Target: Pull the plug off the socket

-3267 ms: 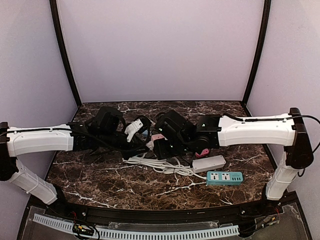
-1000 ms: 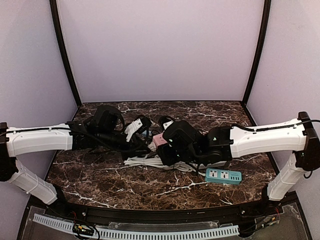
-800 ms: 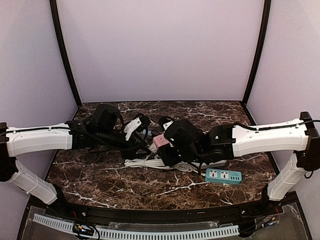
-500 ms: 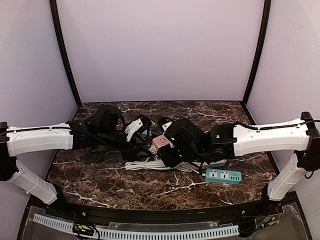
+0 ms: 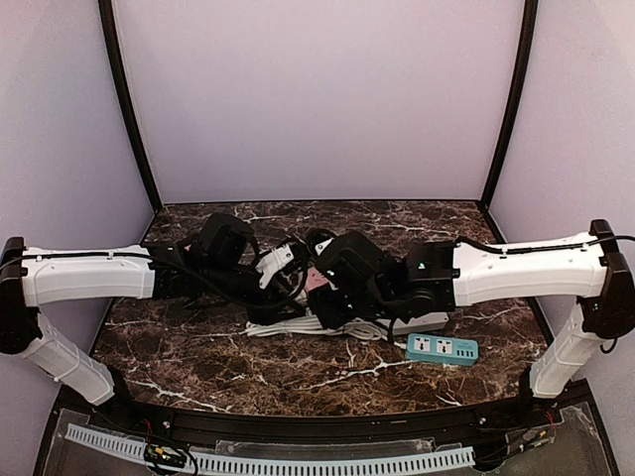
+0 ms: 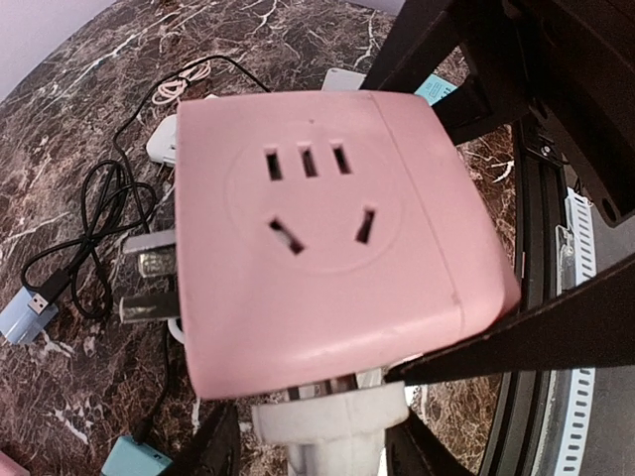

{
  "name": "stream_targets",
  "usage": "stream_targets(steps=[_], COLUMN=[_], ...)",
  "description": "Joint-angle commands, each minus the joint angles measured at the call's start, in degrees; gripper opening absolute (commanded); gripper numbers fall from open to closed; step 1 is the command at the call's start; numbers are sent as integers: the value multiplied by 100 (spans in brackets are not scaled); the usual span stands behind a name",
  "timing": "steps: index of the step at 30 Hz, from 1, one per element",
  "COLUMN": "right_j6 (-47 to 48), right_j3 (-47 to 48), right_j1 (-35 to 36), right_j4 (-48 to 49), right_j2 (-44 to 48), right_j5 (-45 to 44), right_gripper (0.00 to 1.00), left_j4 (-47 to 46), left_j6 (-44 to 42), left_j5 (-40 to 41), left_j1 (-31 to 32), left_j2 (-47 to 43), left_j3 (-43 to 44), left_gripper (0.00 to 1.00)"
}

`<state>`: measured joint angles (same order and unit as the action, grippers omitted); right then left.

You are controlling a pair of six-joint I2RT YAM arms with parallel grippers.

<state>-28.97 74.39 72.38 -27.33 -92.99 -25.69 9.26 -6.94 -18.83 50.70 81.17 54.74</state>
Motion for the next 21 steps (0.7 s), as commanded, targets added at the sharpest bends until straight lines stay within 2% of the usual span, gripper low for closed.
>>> stream_targets(steps=[1, 4, 8, 10, 11, 14, 21], right_j6=[47, 54, -43, -218, -532, -927, -1284], right_j3=[377, 416, 432, 467, 599, 742, 741], right_j1=[100, 119, 129, 129, 115, 33, -189], right_j4=[483, 476, 388, 262, -147, -621, -873], right_j2=[-99, -161, -171, -178, -234, -356, -393], right_j5=[-212, -223, -343, -483, -829, -987, -931], right_gripper=[0, 0, 0, 0, 0, 0, 0], left_j4=[93, 47, 37, 31, 30, 9, -2], left_j6=[-6, 7, 19, 10, 13, 16, 31], left_j5=[161, 184, 138, 105, 99, 57, -25], left_j1=[19, 19, 19, 19, 19, 27, 29], left_j2=[-15, -50, -61, -63, -78, -93, -78], left_j3=[192, 145, 139, 135, 125, 100, 91], left_gripper=[44, 35, 10, 2, 1, 1, 1])
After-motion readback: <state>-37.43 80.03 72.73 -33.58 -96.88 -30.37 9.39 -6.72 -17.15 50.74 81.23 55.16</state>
